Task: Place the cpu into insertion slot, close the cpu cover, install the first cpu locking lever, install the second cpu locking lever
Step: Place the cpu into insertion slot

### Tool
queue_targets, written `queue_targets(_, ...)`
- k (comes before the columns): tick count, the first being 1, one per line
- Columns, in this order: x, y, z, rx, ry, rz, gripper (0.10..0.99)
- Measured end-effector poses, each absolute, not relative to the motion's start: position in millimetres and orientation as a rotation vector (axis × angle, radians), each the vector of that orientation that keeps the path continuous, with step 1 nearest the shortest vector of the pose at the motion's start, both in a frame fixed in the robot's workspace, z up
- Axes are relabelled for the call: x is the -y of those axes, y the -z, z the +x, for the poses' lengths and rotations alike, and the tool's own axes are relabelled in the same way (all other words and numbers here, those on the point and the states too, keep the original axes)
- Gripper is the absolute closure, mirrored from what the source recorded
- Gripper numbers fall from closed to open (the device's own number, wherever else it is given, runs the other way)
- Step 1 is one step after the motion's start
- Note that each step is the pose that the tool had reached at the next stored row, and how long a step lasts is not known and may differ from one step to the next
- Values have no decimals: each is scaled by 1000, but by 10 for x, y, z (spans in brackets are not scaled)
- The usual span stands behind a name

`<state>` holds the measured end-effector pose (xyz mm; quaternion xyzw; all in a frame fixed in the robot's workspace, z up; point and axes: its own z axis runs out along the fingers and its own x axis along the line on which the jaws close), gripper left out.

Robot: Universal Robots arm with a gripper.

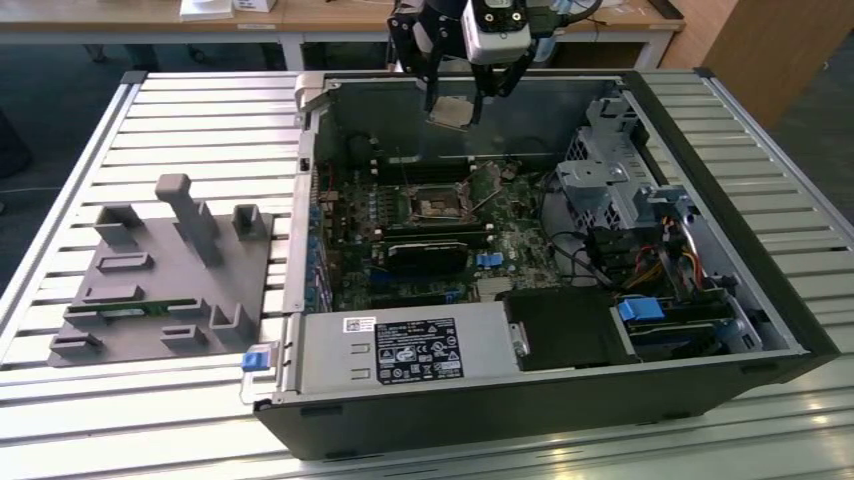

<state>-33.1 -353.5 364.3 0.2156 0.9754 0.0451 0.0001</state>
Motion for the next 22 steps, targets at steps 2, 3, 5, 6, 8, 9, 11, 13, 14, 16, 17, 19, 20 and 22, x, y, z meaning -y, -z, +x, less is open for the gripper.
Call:
queue_targets(2,3535,-3643,-331,-3062,-142,686,545)
queue_targets(3,3535,-3643,-331,-3061,-142,690,545)
queue_targets(5,3535,-3642,-331,-3059,-142,698,545)
queue_targets(6,3535,-3642,-331,-3058,-142,703,545)
queue_targets(8,3535,-3642,-331,-3056,-142,711,545)
queue_targets(9,3535,-3642,-332,-3054,-142,715,545)
queue_targets(11,3535,-3642,-332,-3052,-142,724,545)
queue_targets(13,3535,-3642,-332,-3050,-142,732,545)
queue_targets(14,3535,-3642,-332,-3049,-142,736,545)
queue_targets(16,3535,-3642,-332,-3046,-141,745,545)
queue_targets(17,3535,-3642,-332,-3045,-141,749,545)
queue_targets(19,3535,-3642,-332,-3043,-141,759,545)
queue_targets(20,3535,-3642,-332,-3041,-141,764,545)
queue_targets(22,3535,-3642,-332,-3039,-141,773,545)
